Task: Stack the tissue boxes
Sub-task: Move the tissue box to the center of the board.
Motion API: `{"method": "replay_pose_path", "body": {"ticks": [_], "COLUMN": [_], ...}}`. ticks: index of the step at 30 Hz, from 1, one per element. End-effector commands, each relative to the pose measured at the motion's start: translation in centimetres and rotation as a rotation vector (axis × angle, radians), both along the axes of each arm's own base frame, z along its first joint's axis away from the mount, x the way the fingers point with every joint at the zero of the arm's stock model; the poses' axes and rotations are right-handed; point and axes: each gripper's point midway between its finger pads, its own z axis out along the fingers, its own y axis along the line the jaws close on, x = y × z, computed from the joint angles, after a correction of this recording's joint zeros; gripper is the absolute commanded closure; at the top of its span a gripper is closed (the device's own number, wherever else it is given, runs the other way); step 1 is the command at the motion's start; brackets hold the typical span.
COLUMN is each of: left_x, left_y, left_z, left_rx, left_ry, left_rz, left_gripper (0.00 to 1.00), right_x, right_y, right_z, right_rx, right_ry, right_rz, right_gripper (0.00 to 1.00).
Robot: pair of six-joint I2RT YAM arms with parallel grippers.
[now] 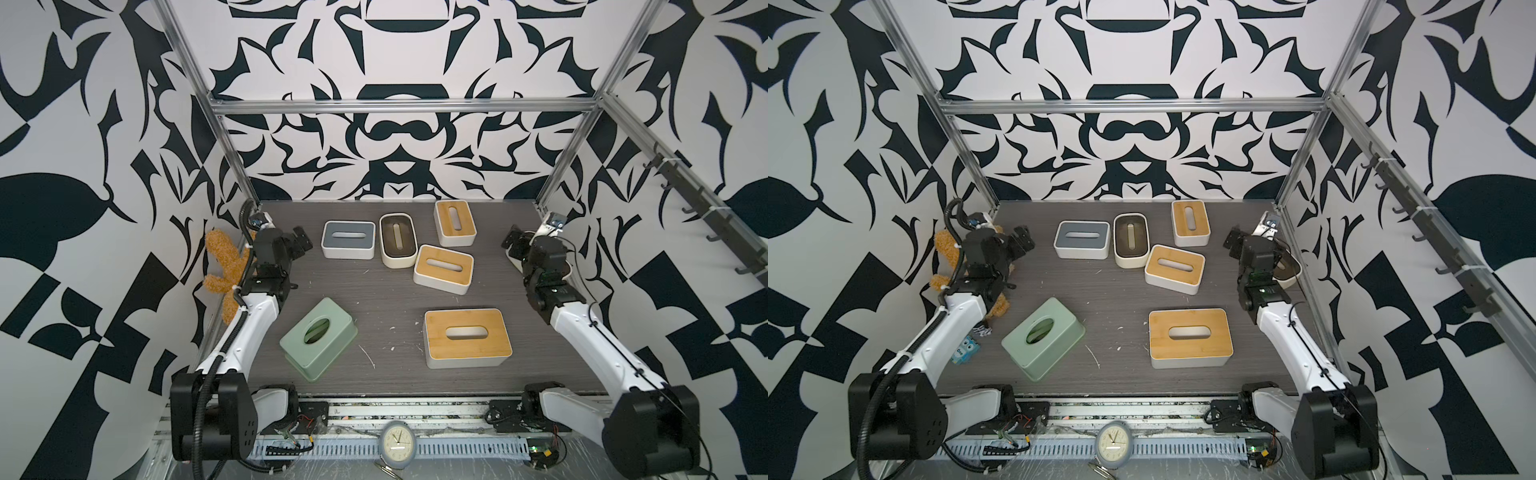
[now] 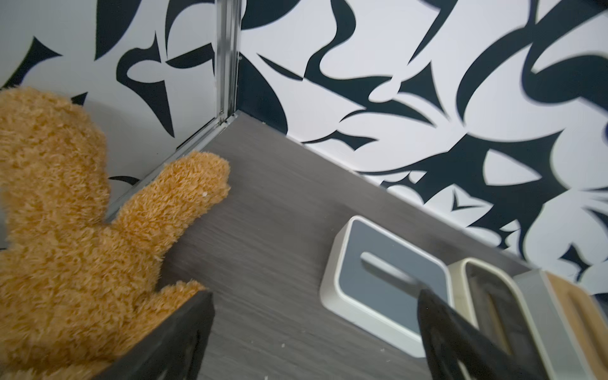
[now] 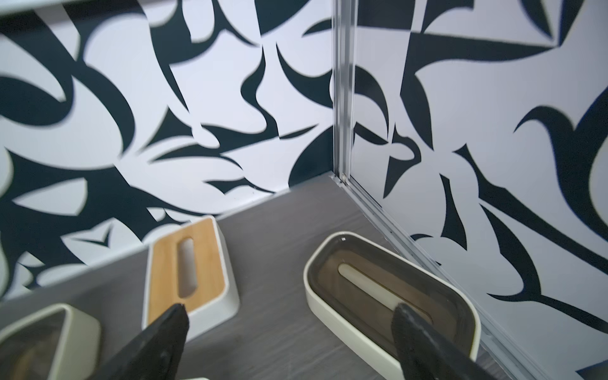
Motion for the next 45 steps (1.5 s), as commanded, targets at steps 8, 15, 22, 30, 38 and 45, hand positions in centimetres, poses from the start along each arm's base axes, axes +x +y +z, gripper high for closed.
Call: {"method": "replay_pose_path", "body": {"ticks": [8, 15, 22, 30, 38, 45], "left_x": [-5.9, -12.2, -20.2, -24.6, -25.6, -25.3], "left_y": [-15.2, -26.2, -33.0, -36.2, -38.3, -39.5], "left_z": [-0.1, -4.1, -8.6, -11.9, -13.0, -13.1], "left_rx": [-0.586, -0.345, -0.127, -0.096, -0.131, -0.183], "left_ry": [0.247, 0.537, 0.76, 0.897, 0.951, 0.976], "left_rz": [-0.61, -0.922, -1.15, -1.227, -1.261, -1.25], "left_gripper": [0.01, 0.01, 0.01, 0.01, 0.01, 0.01], "right_x": [-9.9, -14.5, -15.7, -17.4, -18.4, -18.6], "right_y": [0.5, 3.7, 6.8, 8.5, 9.9, 11.0], "right_z": [-4.3, -9.1, -11.9, -14.8, -16.6, -16.7], "right_rx": [0.324, 0.415, 0.569, 0.645, 0.713, 0.8], "right_ry": [0.342, 0.658, 0.693, 0.789, 0.833, 0.813], "right_rz": [-0.032, 0.105, 0.227, 0.281, 0.338, 0.363], "right_gripper": [0.0, 0.01, 0.03, 0.03, 0.03, 0.03]}}
